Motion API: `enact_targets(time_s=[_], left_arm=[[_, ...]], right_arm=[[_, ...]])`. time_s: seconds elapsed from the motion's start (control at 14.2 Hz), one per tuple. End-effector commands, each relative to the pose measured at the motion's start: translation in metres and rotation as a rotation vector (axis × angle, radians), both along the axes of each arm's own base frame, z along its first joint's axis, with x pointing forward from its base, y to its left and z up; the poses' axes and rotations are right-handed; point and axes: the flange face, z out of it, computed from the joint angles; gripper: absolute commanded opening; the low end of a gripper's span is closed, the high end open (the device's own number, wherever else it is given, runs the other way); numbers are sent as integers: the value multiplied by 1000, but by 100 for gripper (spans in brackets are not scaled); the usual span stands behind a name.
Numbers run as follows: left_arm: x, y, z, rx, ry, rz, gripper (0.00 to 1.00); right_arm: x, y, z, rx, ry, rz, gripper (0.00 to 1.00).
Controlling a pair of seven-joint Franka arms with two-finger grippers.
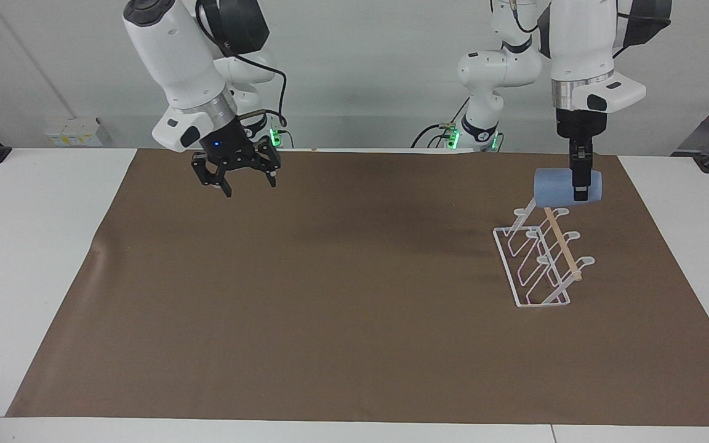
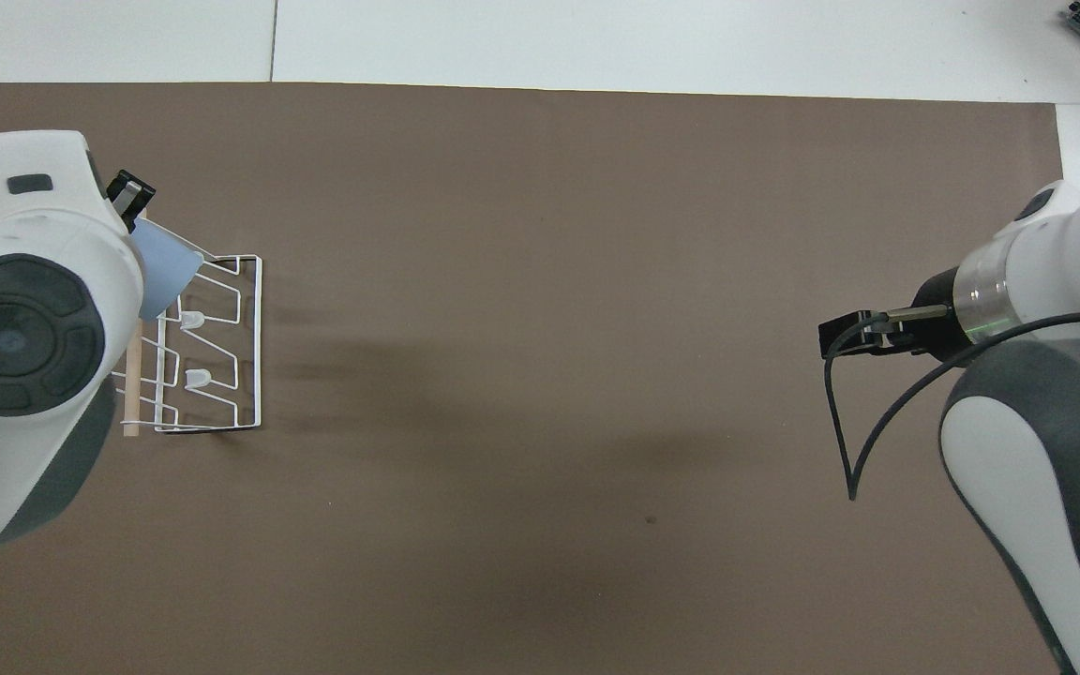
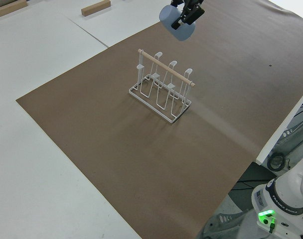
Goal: Hang cup on cup holder
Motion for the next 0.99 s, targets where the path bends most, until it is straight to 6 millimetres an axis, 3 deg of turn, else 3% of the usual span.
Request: enact_targets(time_s=[0.0, 0.42, 0.63, 0.92], left_arm=[[16, -15, -45, 135, -17, -12, 0], [17, -12, -59, 224, -45, -24, 0], [9, -11, -78, 252, -67, -39, 0], [10, -12, -80, 248, -70, -42, 0]], right_arm=[[-13, -2, -1, -46, -17, -96, 95], [-12, -8, 1, -119, -41, -103, 100], [-12, -10, 1, -121, -34, -98, 100], [-16, -10, 11, -124, -18, -100, 100]])
